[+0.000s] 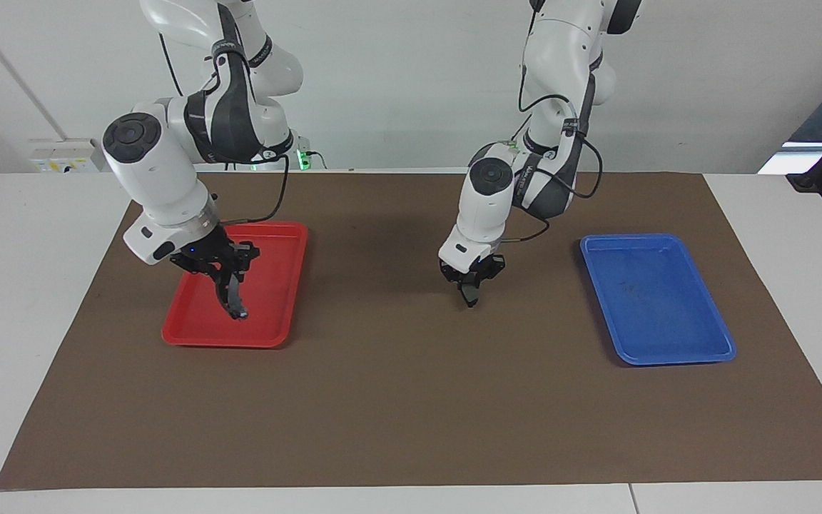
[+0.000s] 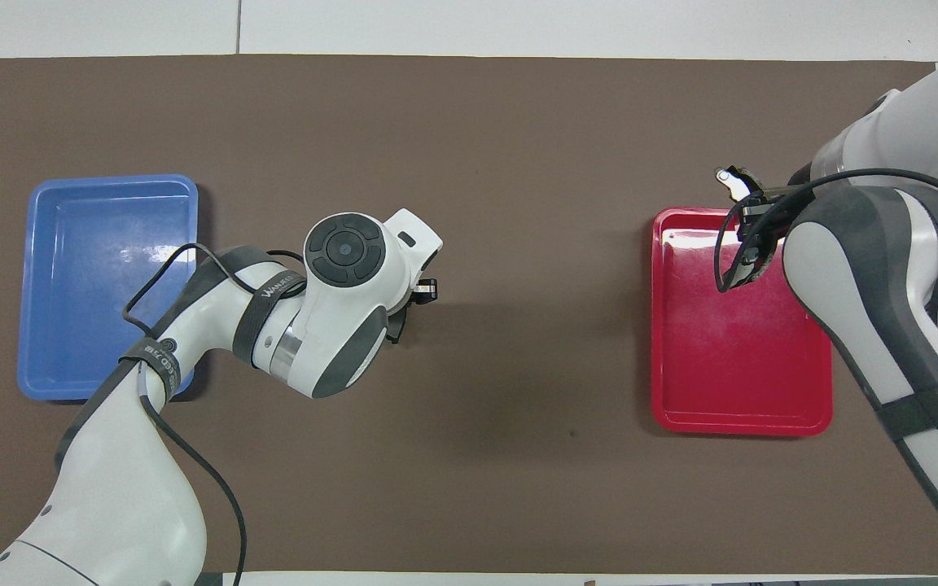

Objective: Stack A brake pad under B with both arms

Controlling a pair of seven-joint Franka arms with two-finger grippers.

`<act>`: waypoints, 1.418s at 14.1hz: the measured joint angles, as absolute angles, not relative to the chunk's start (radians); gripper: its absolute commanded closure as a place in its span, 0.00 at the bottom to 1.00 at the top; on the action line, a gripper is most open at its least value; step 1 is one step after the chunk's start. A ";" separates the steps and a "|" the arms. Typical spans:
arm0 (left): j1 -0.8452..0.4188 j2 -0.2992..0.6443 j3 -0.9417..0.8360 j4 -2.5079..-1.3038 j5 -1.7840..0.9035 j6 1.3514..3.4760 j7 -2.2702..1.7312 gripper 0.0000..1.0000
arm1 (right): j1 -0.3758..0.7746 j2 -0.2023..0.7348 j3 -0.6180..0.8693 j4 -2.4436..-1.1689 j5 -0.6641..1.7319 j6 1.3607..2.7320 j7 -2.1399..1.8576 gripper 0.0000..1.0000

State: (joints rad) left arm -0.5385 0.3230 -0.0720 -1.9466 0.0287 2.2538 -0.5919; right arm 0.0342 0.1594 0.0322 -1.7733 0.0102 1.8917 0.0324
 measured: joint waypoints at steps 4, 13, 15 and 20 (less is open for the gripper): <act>-0.544 0.330 -0.071 -1.983 0.029 2.305 -0.592 0.00 | 0.034 0.162 0.032 -1.773 0.010 1.892 0.032 0.94; -0.387 0.219 -0.044 -1.980 0.029 2.256 -0.456 0.00 | 0.201 0.167 0.053 -1.741 0.059 1.897 0.134 0.95; -0.302 0.159 -0.041 -1.979 0.029 2.194 -0.334 0.00 | 0.325 0.178 0.057 -1.733 0.089 1.935 0.271 0.95; -0.092 0.037 -0.036 -1.958 0.029 2.054 -0.043 0.00 | 0.562 0.309 0.060 -1.697 0.106 2.115 0.488 0.94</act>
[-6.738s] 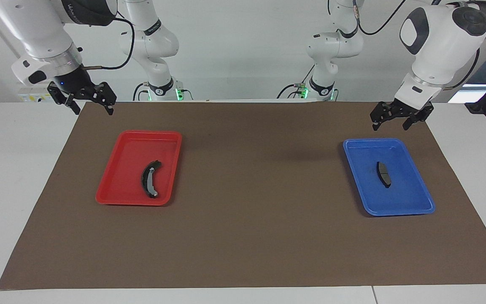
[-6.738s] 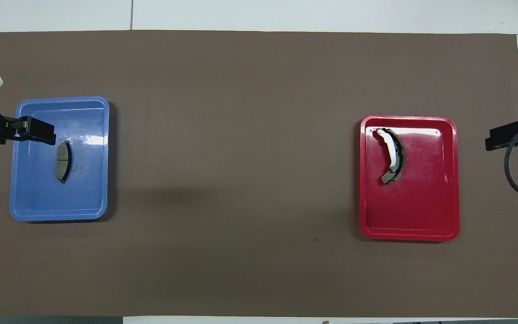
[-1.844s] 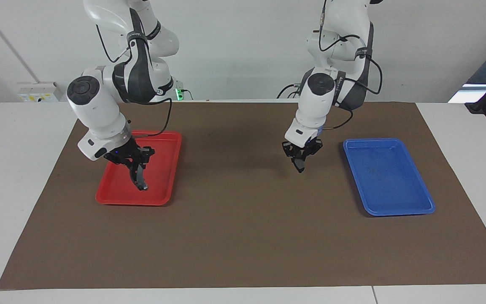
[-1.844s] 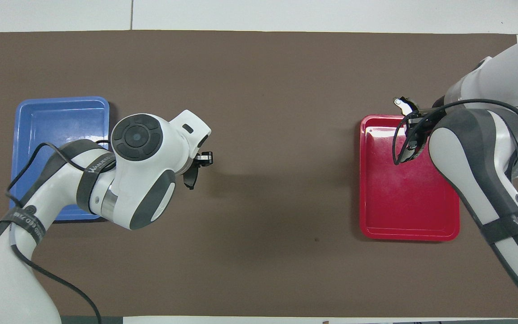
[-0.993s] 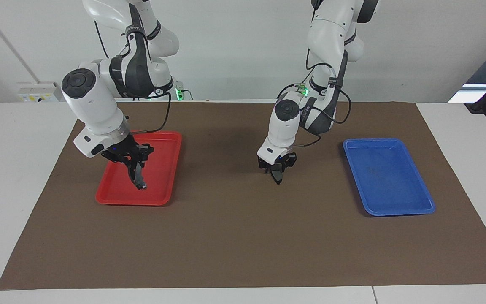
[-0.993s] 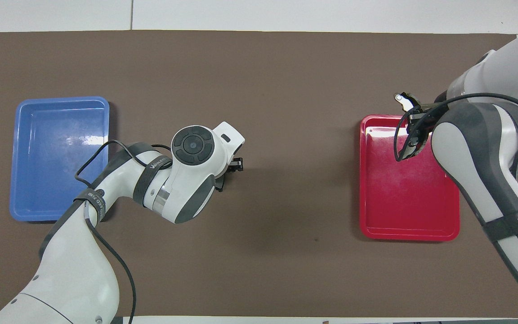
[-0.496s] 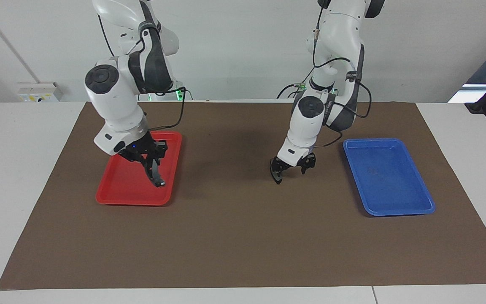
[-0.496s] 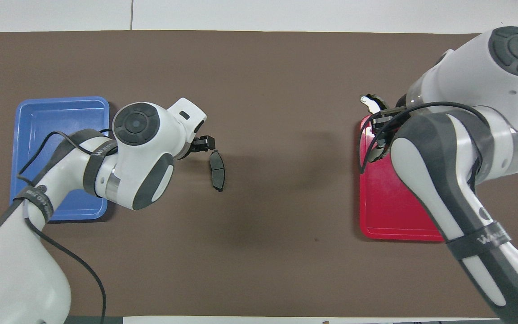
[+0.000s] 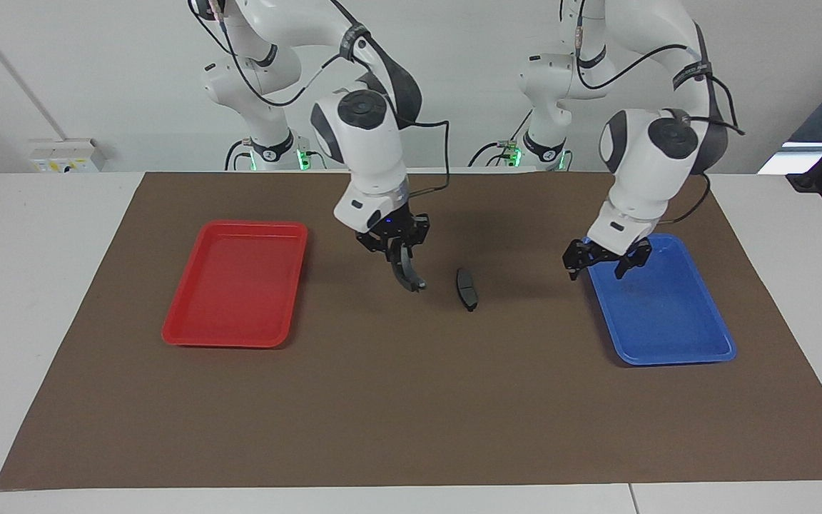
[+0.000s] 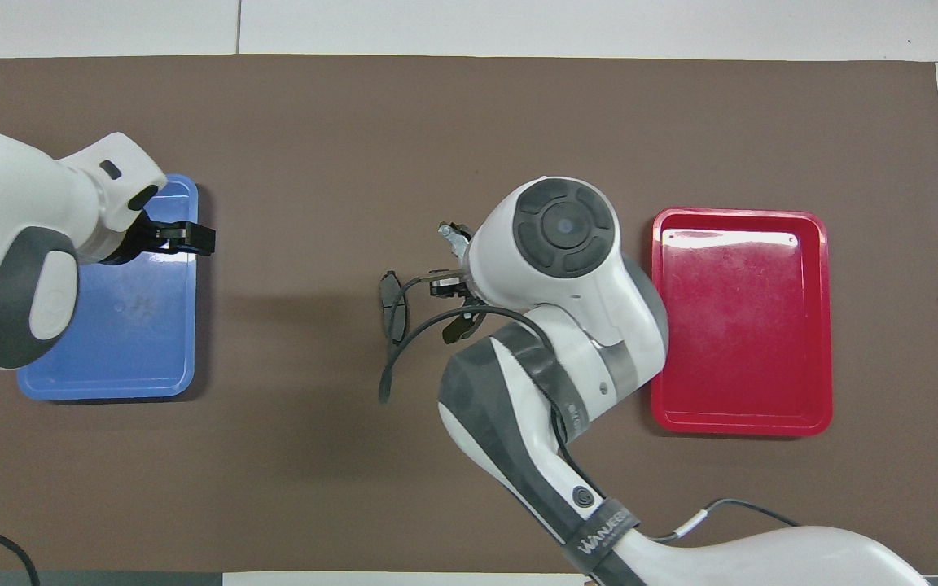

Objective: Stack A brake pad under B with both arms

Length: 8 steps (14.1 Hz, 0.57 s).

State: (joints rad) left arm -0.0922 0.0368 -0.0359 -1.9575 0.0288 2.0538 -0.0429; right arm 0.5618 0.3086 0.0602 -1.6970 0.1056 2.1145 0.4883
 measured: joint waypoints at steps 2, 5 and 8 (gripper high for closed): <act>-0.026 0.000 -0.035 -1.923 0.029 1.981 0.017 0.00 | 0.617 0.393 0.060 -1.655 0.104 2.176 0.521 0.93; 0.021 -0.028 -0.034 -1.829 0.029 1.842 0.040 0.00 | 0.673 0.493 0.059 -1.639 0.090 2.272 0.541 0.93; 0.023 -0.029 -0.034 -1.734 0.029 1.731 0.041 0.00 | 0.676 0.532 0.055 -1.635 0.088 2.334 0.541 0.93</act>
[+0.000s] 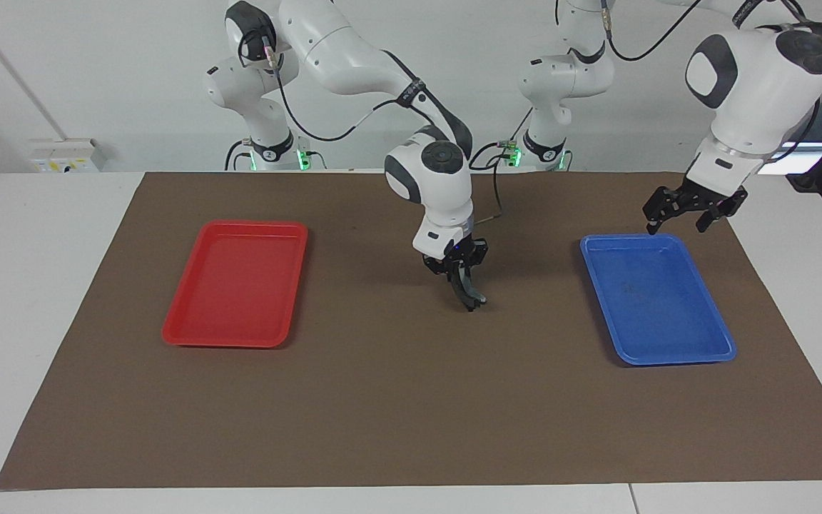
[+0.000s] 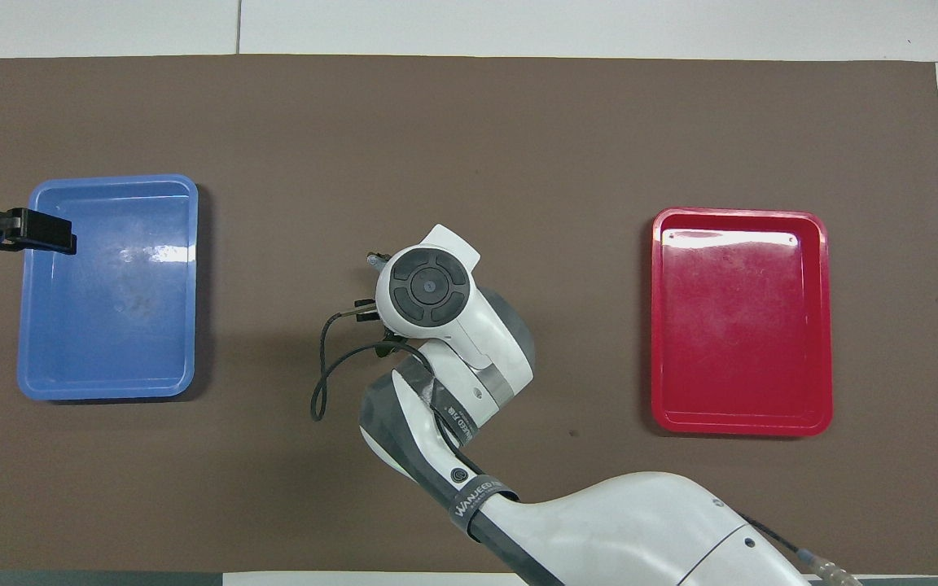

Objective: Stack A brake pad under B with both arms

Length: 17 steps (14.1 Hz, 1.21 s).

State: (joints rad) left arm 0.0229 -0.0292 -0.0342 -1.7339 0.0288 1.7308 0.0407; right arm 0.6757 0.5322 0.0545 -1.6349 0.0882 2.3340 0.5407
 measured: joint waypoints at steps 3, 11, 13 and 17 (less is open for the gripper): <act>0.023 -0.030 -0.034 -1.691 0.029 1.666 0.041 0.00 | 0.675 0.533 0.052 -1.638 0.088 2.341 0.541 0.92; 0.023 -0.033 -0.039 -1.689 0.029 1.612 0.041 0.00 | 0.688 0.535 0.054 -1.689 0.088 2.412 0.541 0.90; 0.023 -0.033 -0.038 -1.689 0.029 1.612 0.041 0.00 | 0.695 0.535 0.054 -1.694 0.088 2.412 0.541 0.81; 0.026 -0.034 -0.038 -1.689 0.029 1.612 0.041 0.00 | 0.697 0.533 0.054 -1.708 0.088 2.414 0.541 0.00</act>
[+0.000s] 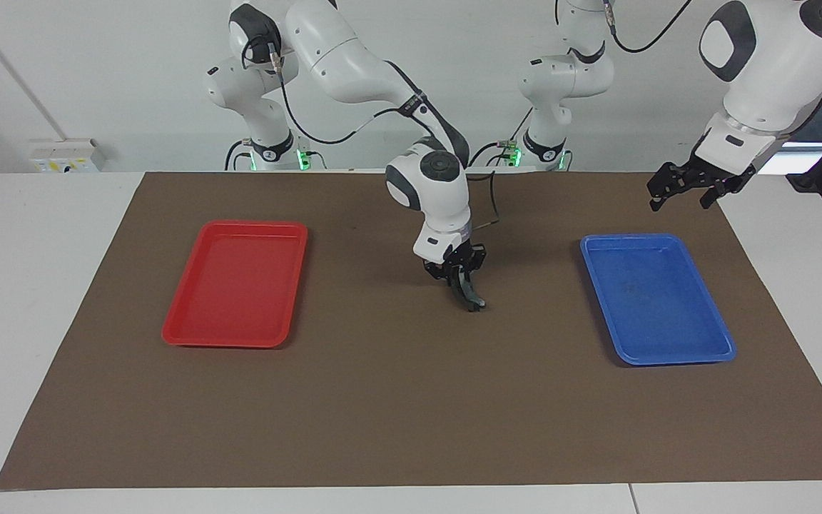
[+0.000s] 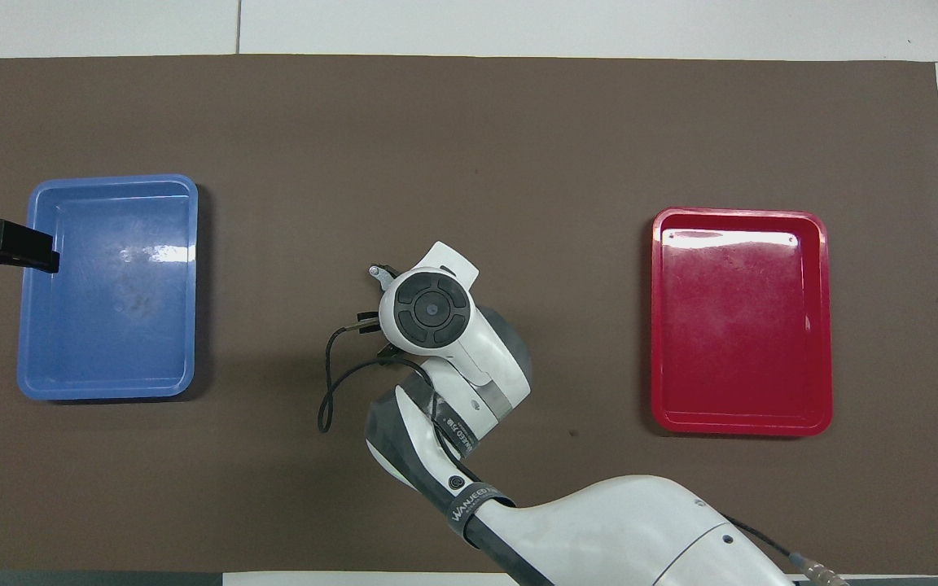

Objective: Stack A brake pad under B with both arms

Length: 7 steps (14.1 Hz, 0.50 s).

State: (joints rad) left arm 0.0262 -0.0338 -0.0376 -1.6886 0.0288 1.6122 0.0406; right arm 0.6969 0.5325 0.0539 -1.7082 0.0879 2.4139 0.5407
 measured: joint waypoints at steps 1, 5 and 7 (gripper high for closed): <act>0.026 -0.034 -0.038 -1.689 0.029 1.612 0.041 0.00 | 0.700 0.531 0.053 -1.708 0.085 2.414 0.541 0.00; 0.028 -0.034 -0.038 -1.689 0.029 1.612 0.041 0.00 | 0.694 0.486 0.018 -1.667 0.027 2.358 0.542 0.00; 0.029 -0.034 -0.038 -1.689 0.029 1.612 0.041 0.00 | 0.623 0.399 -0.009 -1.644 0.013 2.225 0.536 0.00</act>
State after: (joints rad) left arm 0.0285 -0.0343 -0.0377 -1.6886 0.0288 1.6122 0.0406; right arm 0.6226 0.3992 -0.0094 -1.6444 0.0130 2.2248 0.5358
